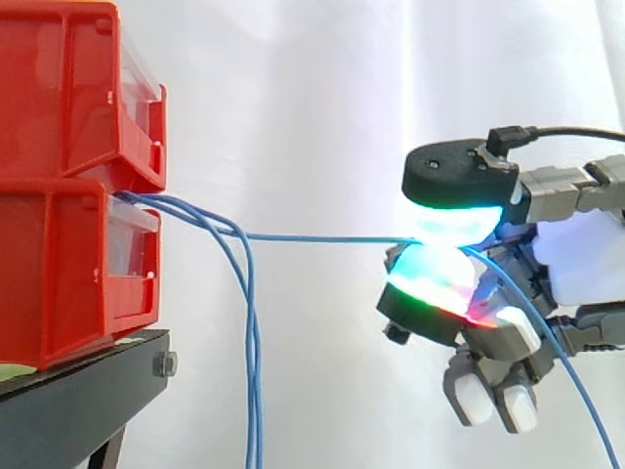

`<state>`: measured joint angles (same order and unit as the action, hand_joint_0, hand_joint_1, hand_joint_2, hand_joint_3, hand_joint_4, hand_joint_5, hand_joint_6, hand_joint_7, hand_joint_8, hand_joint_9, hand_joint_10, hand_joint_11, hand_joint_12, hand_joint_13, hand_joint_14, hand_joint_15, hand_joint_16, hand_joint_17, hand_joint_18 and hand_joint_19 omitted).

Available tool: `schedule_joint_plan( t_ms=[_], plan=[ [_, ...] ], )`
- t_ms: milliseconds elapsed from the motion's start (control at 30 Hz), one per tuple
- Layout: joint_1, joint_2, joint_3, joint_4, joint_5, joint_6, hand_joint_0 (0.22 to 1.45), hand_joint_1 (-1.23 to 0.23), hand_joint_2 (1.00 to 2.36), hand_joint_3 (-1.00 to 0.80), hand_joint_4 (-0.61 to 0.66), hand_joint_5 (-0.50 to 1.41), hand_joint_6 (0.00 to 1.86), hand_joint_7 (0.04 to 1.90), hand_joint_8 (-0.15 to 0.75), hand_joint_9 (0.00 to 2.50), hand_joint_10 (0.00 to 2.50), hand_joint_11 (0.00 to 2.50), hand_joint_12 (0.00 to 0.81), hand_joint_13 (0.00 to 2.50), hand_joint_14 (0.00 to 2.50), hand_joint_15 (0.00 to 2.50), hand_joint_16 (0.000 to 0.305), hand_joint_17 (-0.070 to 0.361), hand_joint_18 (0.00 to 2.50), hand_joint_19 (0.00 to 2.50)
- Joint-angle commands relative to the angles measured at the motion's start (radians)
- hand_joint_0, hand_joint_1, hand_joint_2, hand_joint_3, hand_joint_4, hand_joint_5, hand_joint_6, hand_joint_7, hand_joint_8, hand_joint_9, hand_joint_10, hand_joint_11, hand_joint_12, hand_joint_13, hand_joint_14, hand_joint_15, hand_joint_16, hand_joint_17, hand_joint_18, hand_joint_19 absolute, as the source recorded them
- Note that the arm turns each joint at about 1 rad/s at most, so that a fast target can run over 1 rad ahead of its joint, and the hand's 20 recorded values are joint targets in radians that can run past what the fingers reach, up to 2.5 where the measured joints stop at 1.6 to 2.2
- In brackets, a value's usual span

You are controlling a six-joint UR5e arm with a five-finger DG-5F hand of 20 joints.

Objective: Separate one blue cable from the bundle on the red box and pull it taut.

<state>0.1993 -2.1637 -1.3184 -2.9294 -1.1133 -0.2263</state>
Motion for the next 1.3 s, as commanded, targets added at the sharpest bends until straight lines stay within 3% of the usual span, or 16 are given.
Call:
schedule_joint_plan(
  t_ms=[0,1267],
  plan=[
    [0.000,0.001,-0.001,-0.016,0.001,0.013,0.67,-0.81,1.00,0.19,-0.19,-0.12,0.94,1.40,0.370,1.25,0.02,0.93,0.410,1.02,0.02,0.58,0.048,0.109,0.99,0.60],
    [0.000,-0.001,-0.001,-0.013,0.000,0.002,0.66,-0.80,1.00,0.15,-0.17,-0.12,0.95,1.33,0.379,1.28,0.01,0.95,0.414,1.05,0.02,0.59,0.049,0.111,1.01,0.62]
  ],
)
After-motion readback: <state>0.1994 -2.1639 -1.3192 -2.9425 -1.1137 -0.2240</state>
